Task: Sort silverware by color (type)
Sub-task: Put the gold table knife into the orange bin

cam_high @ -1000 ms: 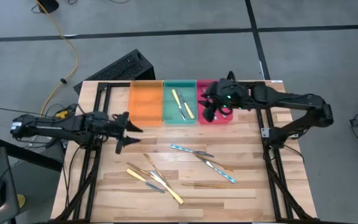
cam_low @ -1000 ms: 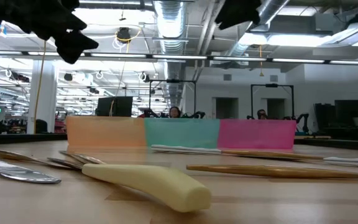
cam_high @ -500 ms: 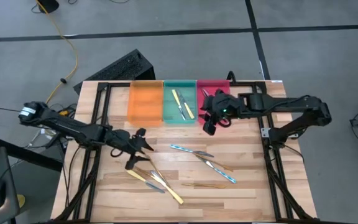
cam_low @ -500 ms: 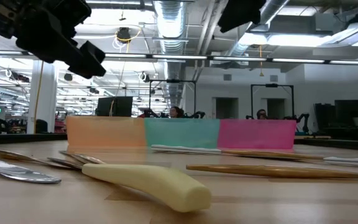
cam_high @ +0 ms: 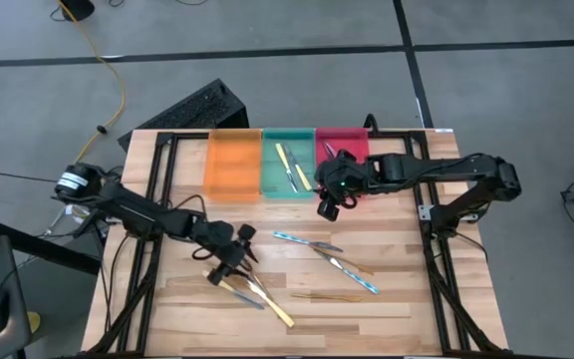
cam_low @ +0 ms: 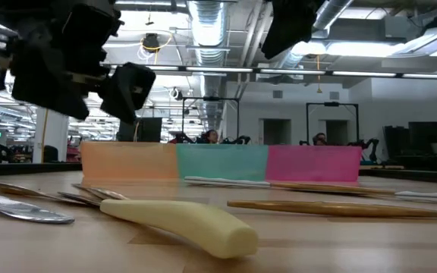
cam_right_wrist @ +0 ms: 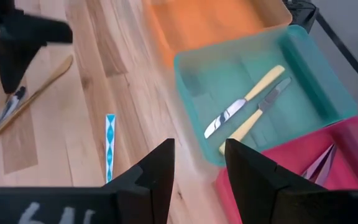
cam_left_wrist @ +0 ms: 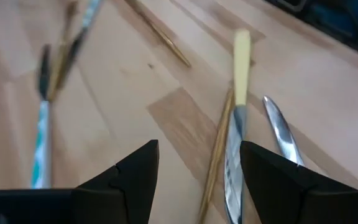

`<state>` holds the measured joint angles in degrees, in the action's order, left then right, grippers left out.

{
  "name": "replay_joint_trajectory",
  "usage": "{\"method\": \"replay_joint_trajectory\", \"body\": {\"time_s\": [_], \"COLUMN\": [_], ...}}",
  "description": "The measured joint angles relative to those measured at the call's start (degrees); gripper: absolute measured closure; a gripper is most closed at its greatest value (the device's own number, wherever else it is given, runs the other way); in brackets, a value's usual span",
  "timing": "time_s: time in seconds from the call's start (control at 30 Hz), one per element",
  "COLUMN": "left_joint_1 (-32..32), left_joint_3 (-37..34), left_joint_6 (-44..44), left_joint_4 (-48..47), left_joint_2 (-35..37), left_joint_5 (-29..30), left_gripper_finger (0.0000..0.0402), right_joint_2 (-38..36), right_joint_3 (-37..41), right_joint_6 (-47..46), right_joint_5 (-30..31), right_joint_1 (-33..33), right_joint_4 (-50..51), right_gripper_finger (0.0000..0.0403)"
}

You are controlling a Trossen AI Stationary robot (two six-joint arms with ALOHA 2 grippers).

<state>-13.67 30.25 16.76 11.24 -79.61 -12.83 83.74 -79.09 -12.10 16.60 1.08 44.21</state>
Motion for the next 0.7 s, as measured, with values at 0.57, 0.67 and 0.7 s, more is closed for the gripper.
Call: {"method": "replay_joint_trajectory", "body": {"time_s": [0.57,0.67,0.7], "left_joint_1": [3.10,3.07,3.08], "left_joint_3": [7.40,7.43,7.45], "left_joint_6": [7.33,7.93,7.80], "left_joint_4": [-1.67,-0.32,-0.36], "left_joint_2": [-18.76,-19.75,-19.78], "left_joint_5": [-10.99,-10.05,-10.08], "left_gripper_finger": [0.0193,0.0194,0.0194], "right_joint_2": [-0.30,-0.30,-0.30], "right_joint_3": [0.00,0.00,0.00], "right_joint_6": [0.09,0.08,0.08], "right_joint_5": [0.00,0.00,0.00], "right_joint_1": [0.02,0.02,0.02], "right_joint_4": [1.19,1.50,1.59], "right_gripper_finger": [0.0237,0.0237,0.0237]}}
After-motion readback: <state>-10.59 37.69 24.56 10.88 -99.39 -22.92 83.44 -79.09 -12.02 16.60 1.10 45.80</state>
